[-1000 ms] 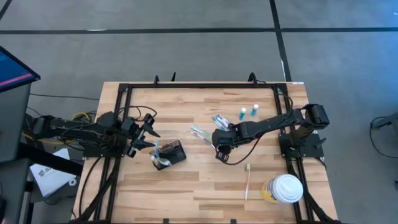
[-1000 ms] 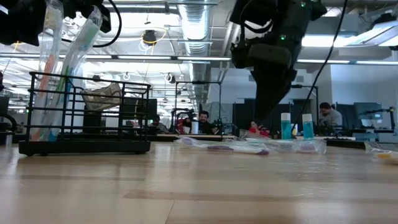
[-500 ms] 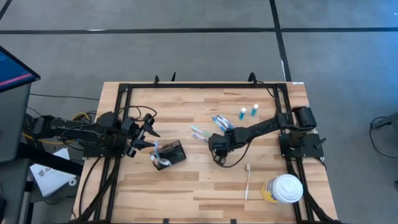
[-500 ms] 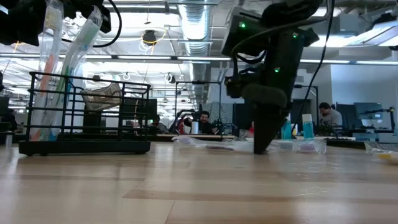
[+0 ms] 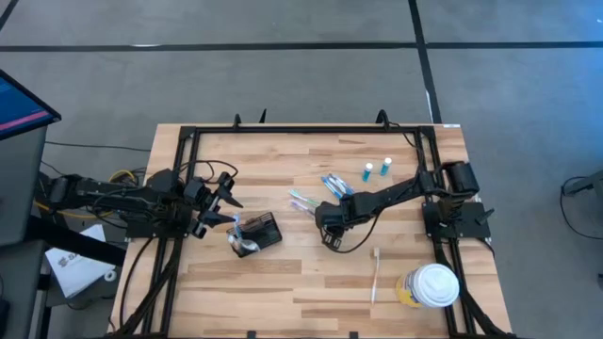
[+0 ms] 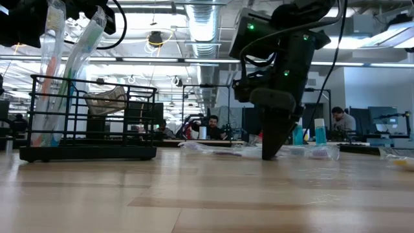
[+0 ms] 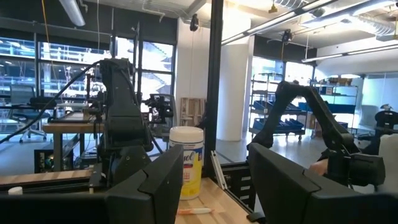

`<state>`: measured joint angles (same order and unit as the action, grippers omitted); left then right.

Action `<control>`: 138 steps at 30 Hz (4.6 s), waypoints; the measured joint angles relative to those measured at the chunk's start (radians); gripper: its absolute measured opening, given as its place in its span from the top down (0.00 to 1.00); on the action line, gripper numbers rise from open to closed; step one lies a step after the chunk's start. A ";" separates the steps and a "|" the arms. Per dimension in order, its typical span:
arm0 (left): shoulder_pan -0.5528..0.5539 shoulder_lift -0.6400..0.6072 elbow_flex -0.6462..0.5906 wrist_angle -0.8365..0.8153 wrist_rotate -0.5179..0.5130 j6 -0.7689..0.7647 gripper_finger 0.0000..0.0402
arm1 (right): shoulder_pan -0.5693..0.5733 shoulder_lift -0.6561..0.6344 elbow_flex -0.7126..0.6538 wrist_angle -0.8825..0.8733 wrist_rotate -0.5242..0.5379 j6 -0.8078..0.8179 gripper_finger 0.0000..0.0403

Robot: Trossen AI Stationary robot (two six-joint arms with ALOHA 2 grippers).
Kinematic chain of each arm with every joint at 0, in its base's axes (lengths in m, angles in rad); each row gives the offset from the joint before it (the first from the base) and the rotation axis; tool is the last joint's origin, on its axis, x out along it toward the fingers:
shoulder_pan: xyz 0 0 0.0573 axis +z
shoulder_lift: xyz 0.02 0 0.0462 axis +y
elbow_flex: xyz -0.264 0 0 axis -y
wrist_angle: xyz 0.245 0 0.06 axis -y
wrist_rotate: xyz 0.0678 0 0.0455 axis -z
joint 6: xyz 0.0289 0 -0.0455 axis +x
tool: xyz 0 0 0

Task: Pick & Place toothbrushing station
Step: Put the left purple toothbrush into the top left section of the mesh organizer

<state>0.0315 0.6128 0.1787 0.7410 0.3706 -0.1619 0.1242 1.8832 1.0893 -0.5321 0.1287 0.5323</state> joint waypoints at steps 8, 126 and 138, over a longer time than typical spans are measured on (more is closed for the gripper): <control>0.000 0.000 0.000 0.000 0.000 0.000 0.56 | -0.005 0.002 0.000 0.000 0.002 0.000 0.96; 0.076 0.682 0.424 0.272 -0.117 0.139 0.97 | -0.035 -0.441 -0.002 0.538 0.002 -0.454 0.88; 0.100 0.539 0.423 0.041 -0.084 0.112 0.97 | -0.020 -0.441 -0.002 0.540 0.000 -0.462 0.80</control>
<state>0.1316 1.1520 0.6022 0.7824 0.2867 -0.0498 0.1043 1.4425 1.0874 0.0078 0.1287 0.0704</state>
